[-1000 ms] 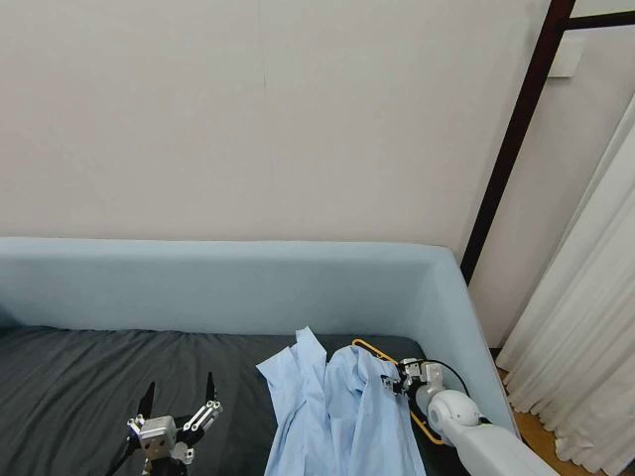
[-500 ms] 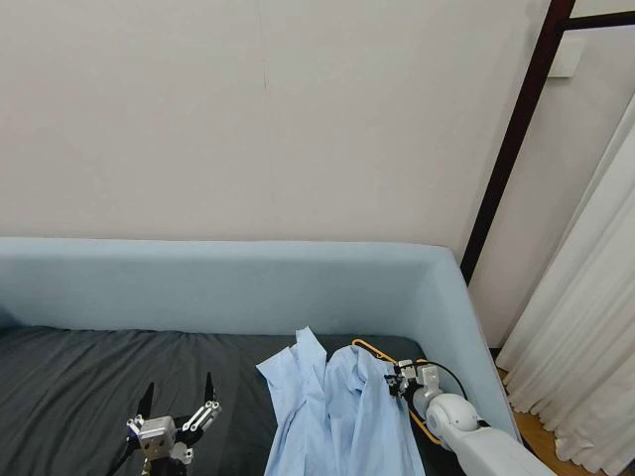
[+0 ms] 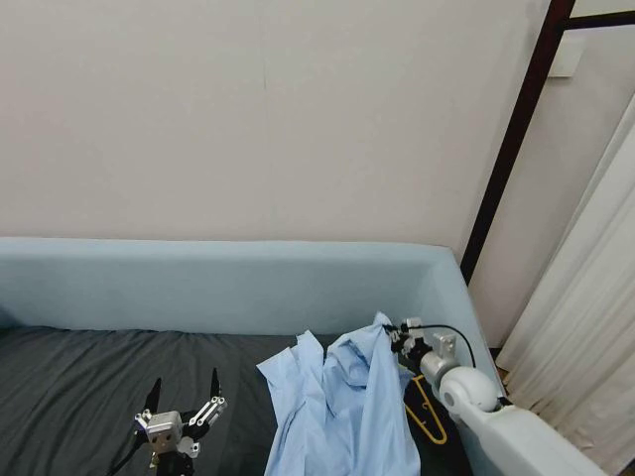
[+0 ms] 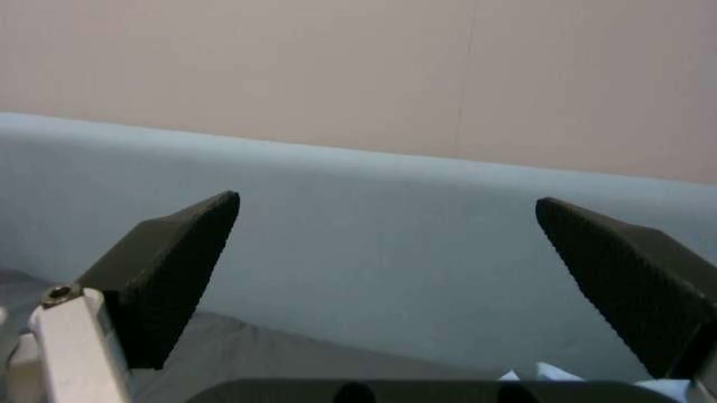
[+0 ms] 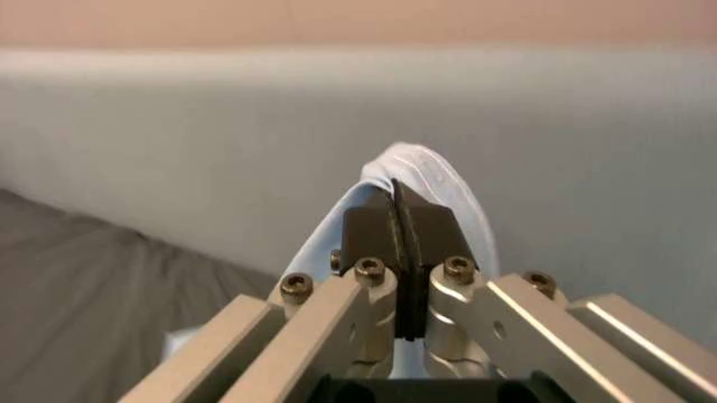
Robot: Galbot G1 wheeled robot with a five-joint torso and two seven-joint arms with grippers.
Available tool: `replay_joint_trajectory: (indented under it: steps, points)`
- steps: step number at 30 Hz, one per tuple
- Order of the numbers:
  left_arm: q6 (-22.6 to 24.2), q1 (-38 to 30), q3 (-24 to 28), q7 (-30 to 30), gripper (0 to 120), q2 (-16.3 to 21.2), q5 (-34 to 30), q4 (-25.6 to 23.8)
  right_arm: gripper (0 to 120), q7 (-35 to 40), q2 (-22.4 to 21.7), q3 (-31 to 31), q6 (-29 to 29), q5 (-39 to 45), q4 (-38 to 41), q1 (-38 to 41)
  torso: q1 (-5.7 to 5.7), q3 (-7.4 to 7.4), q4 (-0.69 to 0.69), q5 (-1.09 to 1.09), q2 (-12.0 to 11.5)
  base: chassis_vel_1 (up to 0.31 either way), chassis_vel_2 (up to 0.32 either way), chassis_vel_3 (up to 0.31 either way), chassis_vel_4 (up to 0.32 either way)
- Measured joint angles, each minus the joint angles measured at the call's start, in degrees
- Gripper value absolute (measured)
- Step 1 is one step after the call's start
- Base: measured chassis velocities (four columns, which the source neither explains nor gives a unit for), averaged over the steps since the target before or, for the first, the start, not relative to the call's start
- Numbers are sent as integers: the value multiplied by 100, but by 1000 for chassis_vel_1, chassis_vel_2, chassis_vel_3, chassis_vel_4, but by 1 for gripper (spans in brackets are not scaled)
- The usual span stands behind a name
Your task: Pick up the clothes from the sofa and hang them on the clothes hanger.
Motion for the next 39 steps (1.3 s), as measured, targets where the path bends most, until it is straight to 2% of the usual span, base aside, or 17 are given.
replay_joint_trajectory:
  steps: [10, 14, 18, 19, 21, 24, 25, 29, 33, 39]
  points:
    - [-62, 44, 45, 14, 100, -5, 0, -64, 0, 452, -630, 5, -135, 613, 1104, 938, 0, 0, 3, -1, 0, 0, 0, 0, 0]
    - [-125, 110, 43, 16, 100, -14, 6, -105, 0, 551, -821, 155, -152, 416, 1529, 747, 0, 0, 2, -1, 0, 0, 0, 0, 0]
    - [-200, 158, 48, 17, 100, -26, 33, -124, 0, 570, -955, 379, 30, -839, 1938, -720, 0, 0, 2, 0, 0, 0, 0, 0, 0]
    - [-200, 158, 48, 17, 100, -26, 33, -124, 0, 570, -955, 379, 30, -839, 1938, -720, 0, 0, 2, 0, 0, 0, 0, 0, 0]
    - [-204, 158, 61, 18, 100, -20, 40, -124, 0, 490, -829, 421, 247, -1648, 1857, -1770, 0, 0, -3, 5, 0, 0, 0, 0, 0]
    - [-204, 137, 77, 21, 100, 9, 43, -95, 0, 503, -584, 359, 479, -2582, 1569, -2837, -1, 0, 0, 1, 0, 0, 0, 0, 0]
    - [-204, 137, 77, 21, 100, 9, 43, -95, 0, 503, -584, 359, 479, -2582, 1569, -2837, -1, 0, 0, 1, 0, 0, 0, 0, 0]
    - [-189, 69, 95, 27, 100, 51, 42, -13, 0, 778, -294, 129, 496, -3422, 1032, -3696, -1, 0, -1, -1, 0, 0, 0, 0, 0]
    - [-143, 7, 98, 30, 100, 95, 35, 35, 0, 1013, -125, -7, 426, -3719, 666, -3955, -1, 0, 2, 0, 0, 0, 0, 0, 0]
    - [-42, -63, 96, 33, 100, 137, 9, 41, 0, 1456, -70, -194, -78, -3630, 631, -4201, 0, 0, 1, 0, -1, 0, 0, 0, 0]
